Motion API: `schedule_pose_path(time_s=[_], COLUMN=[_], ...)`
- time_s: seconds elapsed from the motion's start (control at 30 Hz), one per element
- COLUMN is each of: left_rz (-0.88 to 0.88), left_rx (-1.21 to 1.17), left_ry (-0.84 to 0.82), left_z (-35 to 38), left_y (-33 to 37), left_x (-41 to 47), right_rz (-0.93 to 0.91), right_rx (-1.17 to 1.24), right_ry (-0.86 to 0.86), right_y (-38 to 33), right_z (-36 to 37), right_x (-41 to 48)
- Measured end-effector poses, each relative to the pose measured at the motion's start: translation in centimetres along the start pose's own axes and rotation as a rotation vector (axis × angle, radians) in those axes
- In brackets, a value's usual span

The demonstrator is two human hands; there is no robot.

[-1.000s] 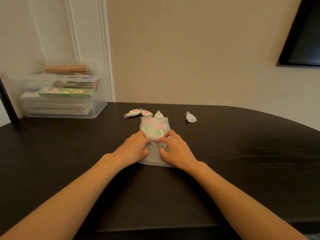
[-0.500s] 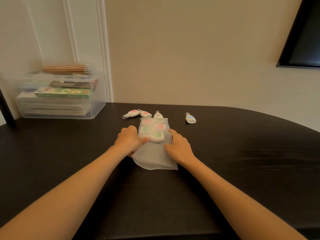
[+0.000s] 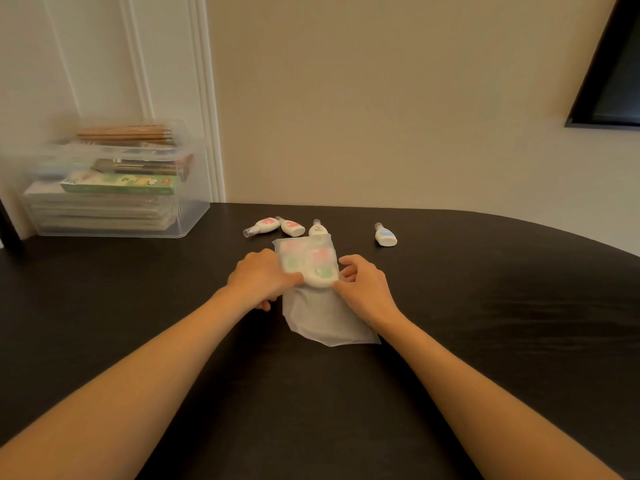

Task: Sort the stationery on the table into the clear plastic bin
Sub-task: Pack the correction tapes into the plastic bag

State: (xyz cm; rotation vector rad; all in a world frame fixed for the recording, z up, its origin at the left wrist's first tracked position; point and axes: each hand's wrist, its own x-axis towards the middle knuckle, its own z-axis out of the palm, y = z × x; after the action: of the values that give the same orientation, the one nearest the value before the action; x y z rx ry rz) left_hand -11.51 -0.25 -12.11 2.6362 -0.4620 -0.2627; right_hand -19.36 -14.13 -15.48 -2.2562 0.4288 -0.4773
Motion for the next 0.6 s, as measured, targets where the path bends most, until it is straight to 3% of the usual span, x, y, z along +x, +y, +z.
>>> schedule_pose_path(time_s=[0.27,0.47,0.6], left_rz=[0.063,-0.101,-0.142], left_rx=[-0.013,-0.199,-0.246], left_ry=[-0.025,-0.109,-0.191], left_z=[0.6,0.2,-0.2], left_y=[0.0,0.8,1.5], left_x=[0.5,0.1,-0.4], right_rz=[-0.05,-0.073,-0.163], right_rx=[-0.295,-0.228,-0.309], right_ry=[-0.022,-0.036,0.02], right_y=[0.6,0.6,0.4], right_z=[-0.2,-0.3,-0.1], right_x=[1.1,0.9,0.6])
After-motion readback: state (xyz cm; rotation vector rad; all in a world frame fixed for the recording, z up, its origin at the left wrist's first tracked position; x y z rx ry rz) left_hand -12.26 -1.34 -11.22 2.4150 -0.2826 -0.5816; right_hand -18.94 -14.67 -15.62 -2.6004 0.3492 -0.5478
